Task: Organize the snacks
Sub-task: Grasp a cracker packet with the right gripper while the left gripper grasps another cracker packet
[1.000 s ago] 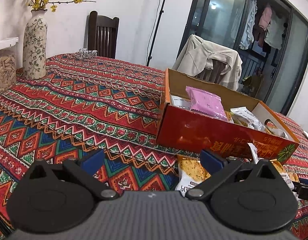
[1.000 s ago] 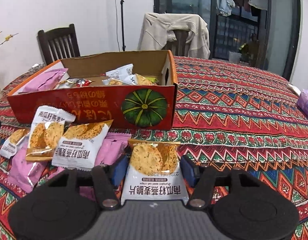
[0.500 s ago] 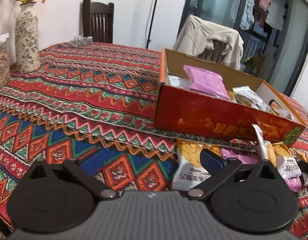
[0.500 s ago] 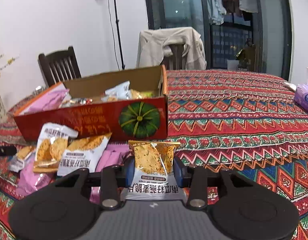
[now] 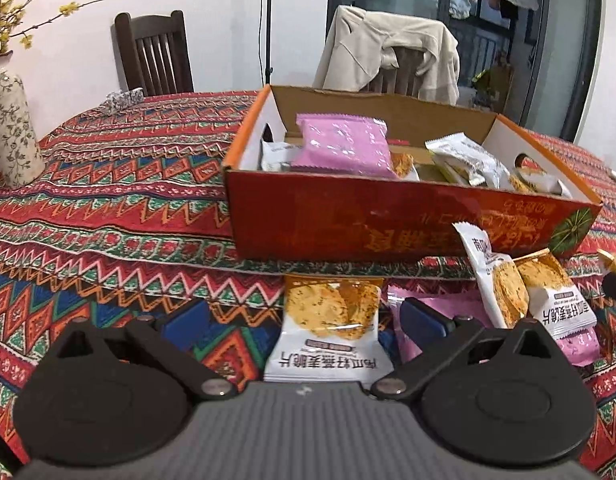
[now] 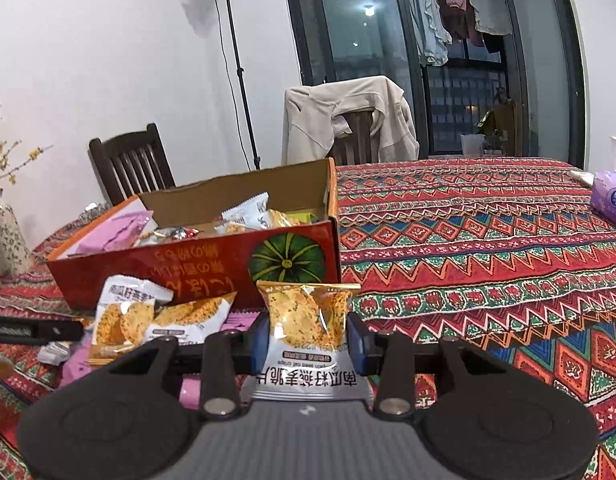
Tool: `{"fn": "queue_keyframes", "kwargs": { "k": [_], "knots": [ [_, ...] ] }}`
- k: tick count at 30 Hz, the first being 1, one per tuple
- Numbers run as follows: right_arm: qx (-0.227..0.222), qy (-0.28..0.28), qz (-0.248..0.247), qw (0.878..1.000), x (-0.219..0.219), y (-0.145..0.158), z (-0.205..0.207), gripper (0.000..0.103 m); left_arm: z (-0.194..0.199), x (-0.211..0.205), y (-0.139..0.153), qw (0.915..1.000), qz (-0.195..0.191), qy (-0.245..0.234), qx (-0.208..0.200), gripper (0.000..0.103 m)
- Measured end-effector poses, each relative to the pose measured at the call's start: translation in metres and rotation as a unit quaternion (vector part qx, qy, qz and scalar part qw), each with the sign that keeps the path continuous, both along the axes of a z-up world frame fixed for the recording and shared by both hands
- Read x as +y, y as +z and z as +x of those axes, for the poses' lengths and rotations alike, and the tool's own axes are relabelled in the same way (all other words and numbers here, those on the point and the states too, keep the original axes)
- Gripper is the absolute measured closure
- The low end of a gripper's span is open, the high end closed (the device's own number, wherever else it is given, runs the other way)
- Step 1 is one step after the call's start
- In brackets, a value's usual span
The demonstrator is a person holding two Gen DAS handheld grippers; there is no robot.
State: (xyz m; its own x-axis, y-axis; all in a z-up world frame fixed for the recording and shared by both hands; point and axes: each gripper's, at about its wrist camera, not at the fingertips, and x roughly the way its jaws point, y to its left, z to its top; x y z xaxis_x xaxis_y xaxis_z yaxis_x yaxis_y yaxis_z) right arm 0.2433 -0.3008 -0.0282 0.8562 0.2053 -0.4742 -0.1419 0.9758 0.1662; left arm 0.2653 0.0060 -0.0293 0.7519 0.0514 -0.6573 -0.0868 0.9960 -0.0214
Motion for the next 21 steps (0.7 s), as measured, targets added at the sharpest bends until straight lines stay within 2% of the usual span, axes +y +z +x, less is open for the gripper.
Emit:
{"fn": "queue_keyframes", "kwargs": {
  "k": [5,8,11,18,21],
  "knots": [
    [-0.011,0.004,0.019,1.000,-0.005,0.003,-0.004,0.064,0.007,0.002,-0.009,0.9996,-0.006,0.021,0.020,0.000],
    [-0.015,0.008,0.024,1.000,-0.006,0.004,-0.005,0.064,0.008,-0.001,-0.012,0.9993,0.015,0.027,0.021,0.000],
    [-0.020,0.013,0.027,0.999,-0.007,0.006,-0.008,0.064,0.007,-0.004,-0.013,0.9992,0.014,0.032,0.017,0.000],
    [-0.025,0.016,0.035,0.999,-0.010,0.008,-0.010,0.064,0.001,-0.012,-0.012,0.9995,0.018,0.024,0.004,0.012],
    [-0.022,0.014,0.035,0.999,-0.009,0.007,-0.009,0.064,-0.001,-0.016,-0.010,0.9997,0.019,0.018,-0.001,0.023]
  ]
}}
